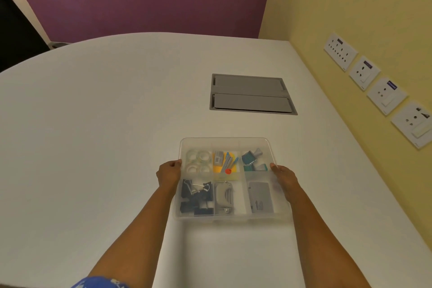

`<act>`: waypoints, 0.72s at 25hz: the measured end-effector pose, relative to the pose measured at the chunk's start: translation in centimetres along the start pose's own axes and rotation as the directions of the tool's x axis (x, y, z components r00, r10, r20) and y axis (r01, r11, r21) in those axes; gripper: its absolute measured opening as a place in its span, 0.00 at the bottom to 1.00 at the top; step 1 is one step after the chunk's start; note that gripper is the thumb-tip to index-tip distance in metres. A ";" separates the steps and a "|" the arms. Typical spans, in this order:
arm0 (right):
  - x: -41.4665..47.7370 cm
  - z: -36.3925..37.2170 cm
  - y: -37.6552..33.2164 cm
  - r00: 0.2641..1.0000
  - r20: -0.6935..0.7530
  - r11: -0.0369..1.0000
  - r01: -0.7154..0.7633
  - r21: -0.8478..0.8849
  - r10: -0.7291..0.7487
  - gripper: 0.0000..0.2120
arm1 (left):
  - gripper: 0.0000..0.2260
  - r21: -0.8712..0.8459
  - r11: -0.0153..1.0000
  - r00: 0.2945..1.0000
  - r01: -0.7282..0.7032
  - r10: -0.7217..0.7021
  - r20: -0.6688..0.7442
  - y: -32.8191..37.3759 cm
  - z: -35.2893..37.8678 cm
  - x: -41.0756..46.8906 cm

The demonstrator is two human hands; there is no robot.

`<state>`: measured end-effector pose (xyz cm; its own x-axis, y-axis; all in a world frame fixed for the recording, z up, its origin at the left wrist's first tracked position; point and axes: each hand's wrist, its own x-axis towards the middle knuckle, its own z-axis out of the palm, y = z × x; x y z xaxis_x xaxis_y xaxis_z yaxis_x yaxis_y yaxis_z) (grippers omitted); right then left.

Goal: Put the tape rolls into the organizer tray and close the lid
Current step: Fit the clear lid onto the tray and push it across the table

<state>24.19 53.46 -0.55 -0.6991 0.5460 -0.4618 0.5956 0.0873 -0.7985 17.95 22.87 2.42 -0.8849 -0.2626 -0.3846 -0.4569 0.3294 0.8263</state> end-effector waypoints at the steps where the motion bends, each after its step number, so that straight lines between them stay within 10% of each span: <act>1: -0.7 -0.3 0.5 1.000 0.006 1.000 -0.001 0.002 0.001 0.23 | 0.15 -0.006 1.000 1.000 0.003 -0.003 -0.006 -0.4 -0.2 -0.7; 18: -10.9 -2.9 6.5 0.985 0.096 0.901 -0.172 0.397 0.145 0.20 | 0.16 -0.171 0.974 0.984 0.151 -0.164 -0.065 -6.3 -1.9 -11.8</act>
<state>36.81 50.55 0.43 -0.6401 0.4699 -0.6078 0.4997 -0.3463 -0.7940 31.40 22.16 2.55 -0.7904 -0.3710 -0.4874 -0.5629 0.1262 0.8168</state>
